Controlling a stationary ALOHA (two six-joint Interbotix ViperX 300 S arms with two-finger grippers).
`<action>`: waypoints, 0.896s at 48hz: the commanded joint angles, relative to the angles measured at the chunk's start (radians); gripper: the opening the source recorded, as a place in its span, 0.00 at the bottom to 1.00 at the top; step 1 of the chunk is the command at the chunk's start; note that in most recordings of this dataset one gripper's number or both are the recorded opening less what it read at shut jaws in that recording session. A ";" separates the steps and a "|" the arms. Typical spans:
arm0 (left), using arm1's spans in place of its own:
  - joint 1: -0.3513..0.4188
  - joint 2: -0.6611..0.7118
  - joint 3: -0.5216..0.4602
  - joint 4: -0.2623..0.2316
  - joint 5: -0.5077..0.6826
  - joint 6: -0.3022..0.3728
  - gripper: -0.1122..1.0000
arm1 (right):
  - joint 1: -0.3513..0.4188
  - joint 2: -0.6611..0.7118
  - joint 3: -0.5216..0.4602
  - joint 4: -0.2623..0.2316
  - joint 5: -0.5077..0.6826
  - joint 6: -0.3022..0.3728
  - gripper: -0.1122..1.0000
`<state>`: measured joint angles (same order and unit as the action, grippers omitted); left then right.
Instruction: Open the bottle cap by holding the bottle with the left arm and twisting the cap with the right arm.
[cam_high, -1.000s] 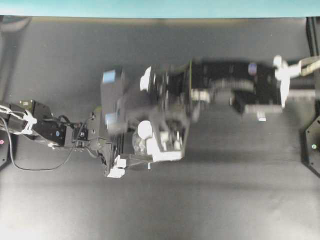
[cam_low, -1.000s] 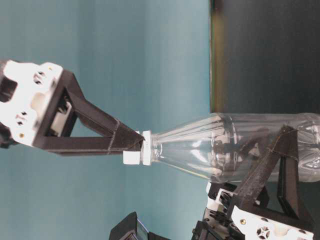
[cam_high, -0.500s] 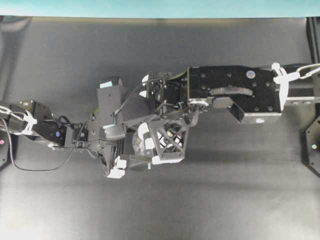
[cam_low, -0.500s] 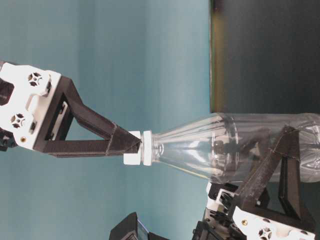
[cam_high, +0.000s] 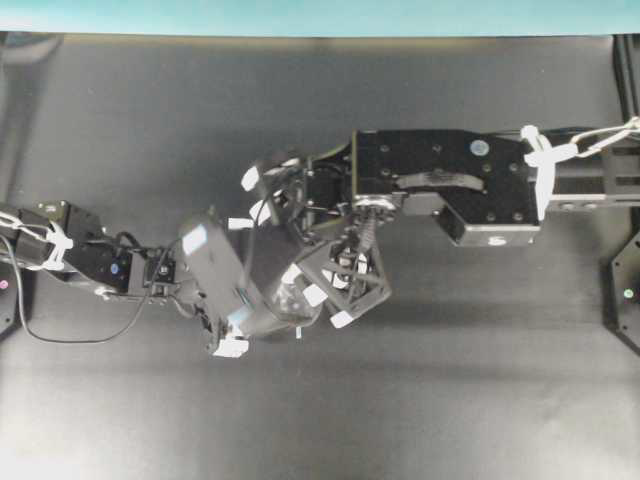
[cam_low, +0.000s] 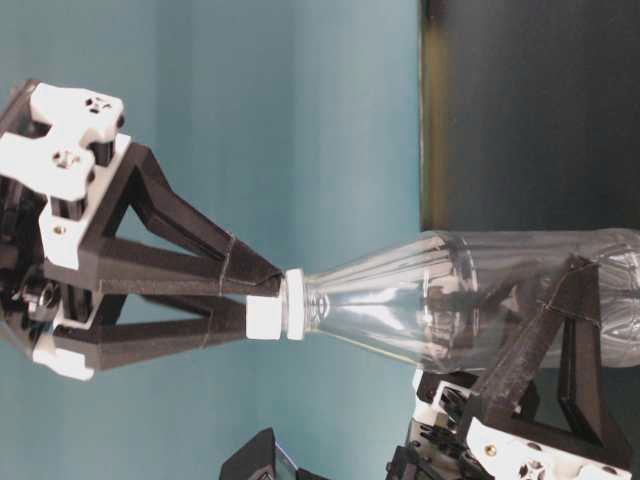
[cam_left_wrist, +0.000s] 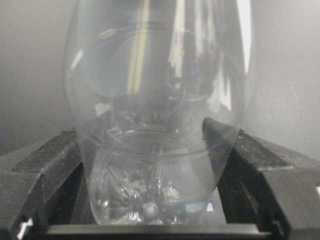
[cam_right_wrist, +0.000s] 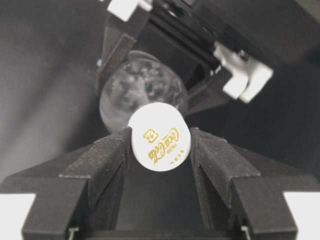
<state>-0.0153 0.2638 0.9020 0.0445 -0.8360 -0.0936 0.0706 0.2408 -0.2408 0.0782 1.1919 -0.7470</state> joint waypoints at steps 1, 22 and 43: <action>0.003 0.003 -0.005 0.000 0.006 -0.003 0.82 | 0.032 -0.003 -0.029 0.020 0.003 -0.051 0.45; 0.003 0.005 -0.005 0.000 0.006 -0.003 0.82 | 0.026 -0.026 -0.018 0.020 0.003 -0.032 0.45; 0.003 0.003 -0.006 0.002 0.020 -0.005 0.82 | 0.020 -0.077 0.023 0.018 -0.028 0.123 0.85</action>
<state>-0.0153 0.2638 0.8958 0.0460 -0.8253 -0.0966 0.0721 0.2025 -0.2178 0.0951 1.1781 -0.6565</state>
